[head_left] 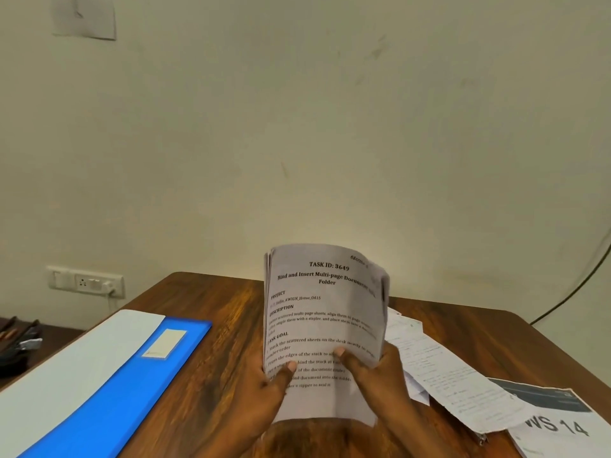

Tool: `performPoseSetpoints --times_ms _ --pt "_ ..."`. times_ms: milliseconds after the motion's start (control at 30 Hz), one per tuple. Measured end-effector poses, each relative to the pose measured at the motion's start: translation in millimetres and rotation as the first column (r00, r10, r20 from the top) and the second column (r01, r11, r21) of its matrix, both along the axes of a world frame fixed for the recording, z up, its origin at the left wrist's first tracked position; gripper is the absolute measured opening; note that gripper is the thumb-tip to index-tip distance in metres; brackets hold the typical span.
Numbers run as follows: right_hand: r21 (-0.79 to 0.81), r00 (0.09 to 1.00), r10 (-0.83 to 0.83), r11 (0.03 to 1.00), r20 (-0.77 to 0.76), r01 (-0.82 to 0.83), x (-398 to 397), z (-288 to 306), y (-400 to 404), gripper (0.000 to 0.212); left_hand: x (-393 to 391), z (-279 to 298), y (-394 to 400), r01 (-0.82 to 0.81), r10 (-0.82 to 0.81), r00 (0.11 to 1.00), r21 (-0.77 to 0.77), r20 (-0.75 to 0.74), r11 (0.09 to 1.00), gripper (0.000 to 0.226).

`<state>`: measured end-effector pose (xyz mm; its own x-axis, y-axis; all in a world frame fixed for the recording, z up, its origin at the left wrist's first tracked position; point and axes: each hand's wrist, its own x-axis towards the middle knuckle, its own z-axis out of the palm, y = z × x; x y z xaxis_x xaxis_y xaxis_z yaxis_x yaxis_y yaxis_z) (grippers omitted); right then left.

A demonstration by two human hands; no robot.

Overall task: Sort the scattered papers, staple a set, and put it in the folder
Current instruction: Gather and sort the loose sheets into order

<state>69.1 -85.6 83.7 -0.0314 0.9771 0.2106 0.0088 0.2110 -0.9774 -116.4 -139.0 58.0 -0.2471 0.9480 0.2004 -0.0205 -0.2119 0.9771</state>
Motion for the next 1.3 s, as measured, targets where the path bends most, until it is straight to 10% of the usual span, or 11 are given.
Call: performPoseSetpoints --times_ms 967,1300 --pt "-0.131 0.987 0.073 0.99 0.143 -0.054 47.6 -37.4 42.5 0.018 -21.9 -28.8 19.6 0.31 -0.268 0.937 -0.179 0.225 0.934 0.043" --pt "-0.17 0.871 0.097 0.985 0.482 -0.016 94.1 -63.1 66.9 0.023 -38.9 -22.7 53.4 -0.065 0.071 0.995 -0.084 0.071 0.994 0.03"
